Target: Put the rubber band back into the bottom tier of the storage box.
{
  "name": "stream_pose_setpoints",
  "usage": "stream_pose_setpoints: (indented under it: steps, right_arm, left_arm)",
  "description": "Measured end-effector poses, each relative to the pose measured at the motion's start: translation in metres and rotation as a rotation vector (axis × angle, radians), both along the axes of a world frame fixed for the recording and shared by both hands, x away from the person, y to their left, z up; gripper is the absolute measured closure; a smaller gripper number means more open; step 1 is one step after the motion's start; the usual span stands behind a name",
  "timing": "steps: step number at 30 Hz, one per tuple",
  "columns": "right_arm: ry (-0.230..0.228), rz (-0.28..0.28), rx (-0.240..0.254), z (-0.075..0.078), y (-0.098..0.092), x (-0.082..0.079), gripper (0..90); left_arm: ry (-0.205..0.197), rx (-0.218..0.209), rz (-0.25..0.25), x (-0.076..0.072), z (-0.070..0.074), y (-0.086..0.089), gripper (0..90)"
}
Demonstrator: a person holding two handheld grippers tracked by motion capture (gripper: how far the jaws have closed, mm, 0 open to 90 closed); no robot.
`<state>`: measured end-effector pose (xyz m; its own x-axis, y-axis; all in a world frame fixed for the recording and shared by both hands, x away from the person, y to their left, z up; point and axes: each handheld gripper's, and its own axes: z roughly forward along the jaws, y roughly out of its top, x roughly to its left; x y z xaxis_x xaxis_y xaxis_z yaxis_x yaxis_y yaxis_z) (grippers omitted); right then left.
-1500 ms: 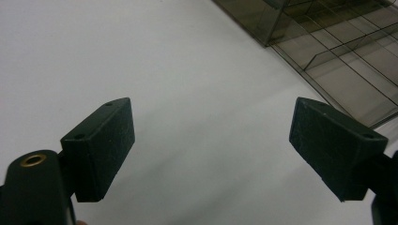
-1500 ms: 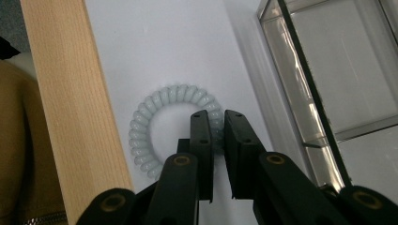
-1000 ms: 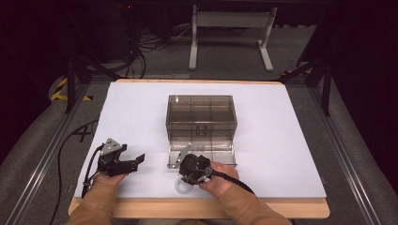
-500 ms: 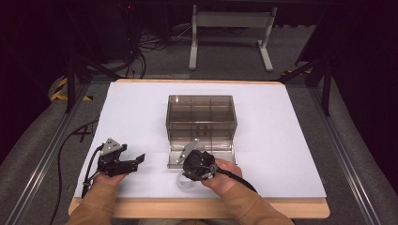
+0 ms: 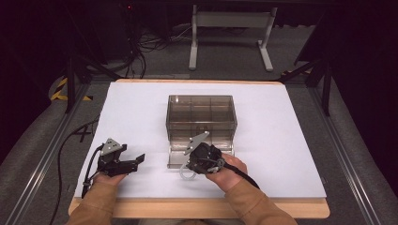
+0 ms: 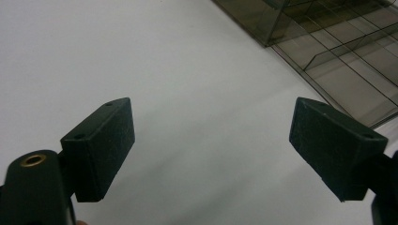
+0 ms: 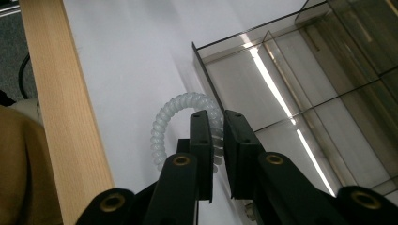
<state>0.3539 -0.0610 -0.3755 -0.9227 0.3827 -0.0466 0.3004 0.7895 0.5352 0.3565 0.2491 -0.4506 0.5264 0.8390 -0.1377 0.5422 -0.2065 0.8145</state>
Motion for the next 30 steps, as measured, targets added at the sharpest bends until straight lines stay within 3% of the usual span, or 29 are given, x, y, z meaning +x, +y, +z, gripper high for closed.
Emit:
stream_pose_setpoints:
  steps: [20,30]
  right_arm:
    - [-0.049,-0.114,0.040,0.010,-0.025,0.023,82.8]
    - [-0.073,-0.176,0.054,0.005,-0.031,0.029,82.8]
  left_arm:
    - [0.001,-0.001,-0.002,0.001,0.000,-0.001,15.2]
    - [0.002,-0.002,-0.003,0.001,-0.001,-0.001,15.2]
